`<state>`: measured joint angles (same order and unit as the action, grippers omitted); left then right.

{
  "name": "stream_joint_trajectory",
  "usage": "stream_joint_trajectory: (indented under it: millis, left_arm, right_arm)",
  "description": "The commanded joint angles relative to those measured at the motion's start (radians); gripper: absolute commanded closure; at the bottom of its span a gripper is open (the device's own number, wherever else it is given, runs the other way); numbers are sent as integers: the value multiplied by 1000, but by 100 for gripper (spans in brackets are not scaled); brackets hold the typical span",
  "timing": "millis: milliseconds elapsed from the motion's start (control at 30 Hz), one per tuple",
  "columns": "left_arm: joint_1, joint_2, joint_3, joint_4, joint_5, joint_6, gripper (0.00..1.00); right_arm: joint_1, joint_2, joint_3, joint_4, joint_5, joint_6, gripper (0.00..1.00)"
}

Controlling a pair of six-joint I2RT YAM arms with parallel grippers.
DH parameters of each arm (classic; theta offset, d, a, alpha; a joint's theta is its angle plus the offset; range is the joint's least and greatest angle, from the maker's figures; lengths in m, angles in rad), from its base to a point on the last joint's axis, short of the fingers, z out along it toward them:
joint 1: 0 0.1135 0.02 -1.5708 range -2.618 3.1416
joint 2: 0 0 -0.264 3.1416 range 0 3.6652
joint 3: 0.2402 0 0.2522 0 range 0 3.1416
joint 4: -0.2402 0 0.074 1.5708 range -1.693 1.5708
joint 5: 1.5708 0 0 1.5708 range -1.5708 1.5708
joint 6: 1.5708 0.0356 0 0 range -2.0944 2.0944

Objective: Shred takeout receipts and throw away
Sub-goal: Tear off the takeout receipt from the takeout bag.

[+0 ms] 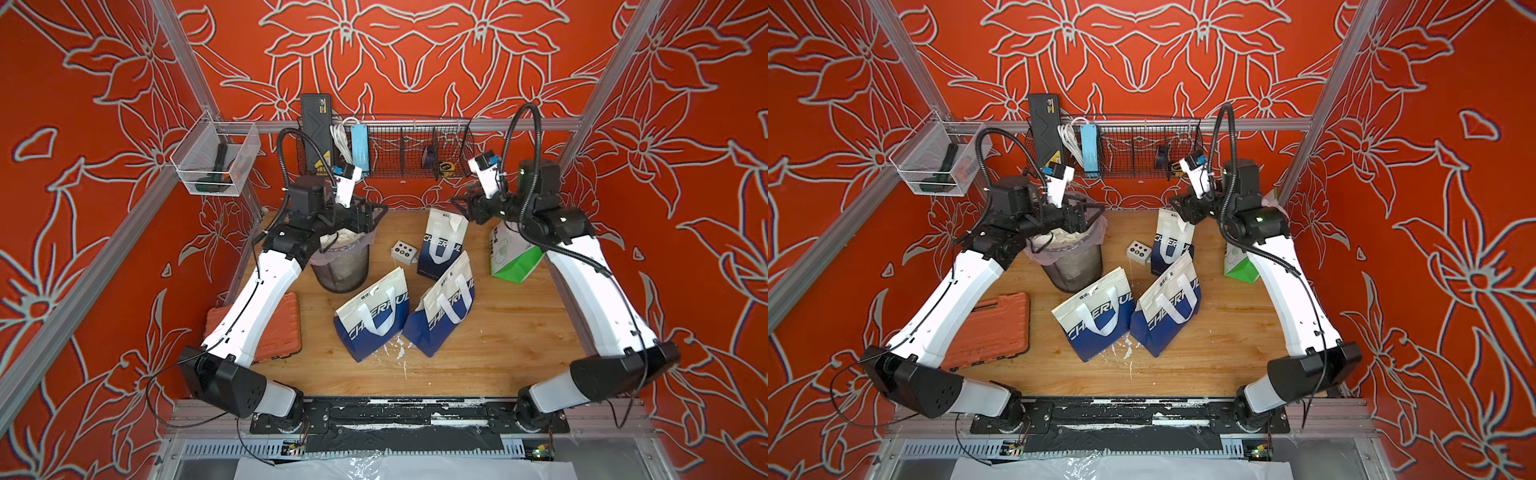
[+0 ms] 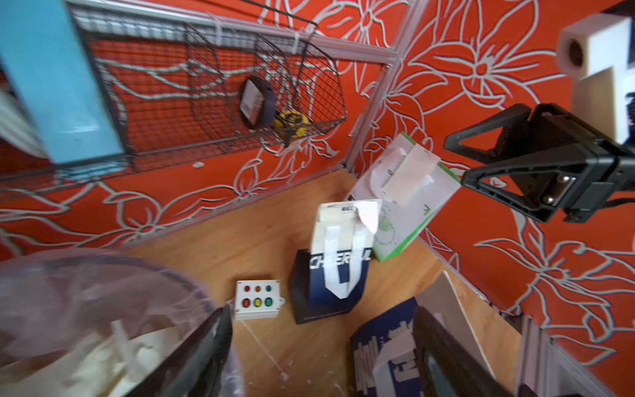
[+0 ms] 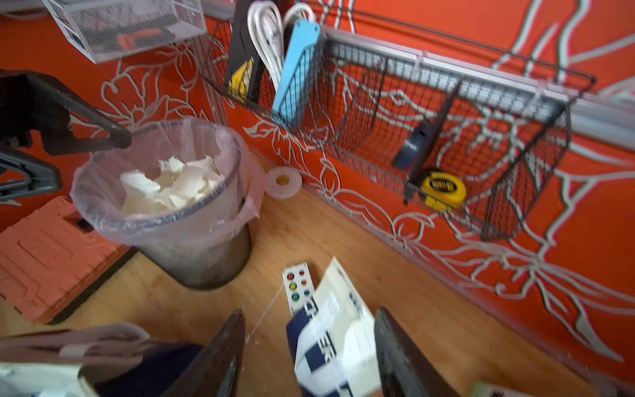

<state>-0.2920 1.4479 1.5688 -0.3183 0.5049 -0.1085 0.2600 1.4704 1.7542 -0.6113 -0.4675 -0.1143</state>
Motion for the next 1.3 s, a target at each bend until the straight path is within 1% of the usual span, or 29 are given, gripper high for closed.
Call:
stream_joint_trajectory:
  millis: [0, 100, 167, 300, 367, 500, 600, 833, 933, 1067, 1167, 1267]
  left_arm:
    - [-76, 53, 27, 29, -12, -40, 20]
    - [-158, 91, 26, 77, -38, -38, 20]
    - [-208, 129, 39, 92, -74, -19, 21]
    - [-273, 218, 104, 85, -130, 26, 21]
    - [-309, 258, 127, 94, -175, 61, 20]
    - [-360, 335, 174, 88, -278, 158, 20]
    - [-390, 366, 175, 123, -348, 251, 19]
    - [-420, 450, 208, 184, -448, 387, 19]
    - [-428, 487, 240, 201, -498, 430, 19]
    - [-431, 547, 288, 209, -579, 469, 19]
    - [-432, 597, 351, 191, -606, 502, 22]
    - [-439, 632, 378, 179, -636, 543, 23]
  right_arm:
    - [-75, -16, -87, -85, -53, -13, 40]
    - [-123, -29, -161, -57, -79, -7, 42]
    - [-152, -24, -214, -33, -89, -7, 42]
    - [-184, 10, -276, 37, -118, 8, 43]
    - [-191, 40, -284, 67, -163, 20, 44]
    - [-193, 88, -313, 160, -173, 31, 44]
    - [-197, 136, -304, 179, -171, 9, 45]
    - [-198, 210, -301, 297, -266, 32, 49]
    - [-197, 229, -286, 312, -304, 31, 54]
    - [-198, 236, -284, 324, -349, 36, 69]
    - [-198, 231, -291, 321, -359, 32, 78]
    - [-197, 225, -296, 322, -374, 30, 84]
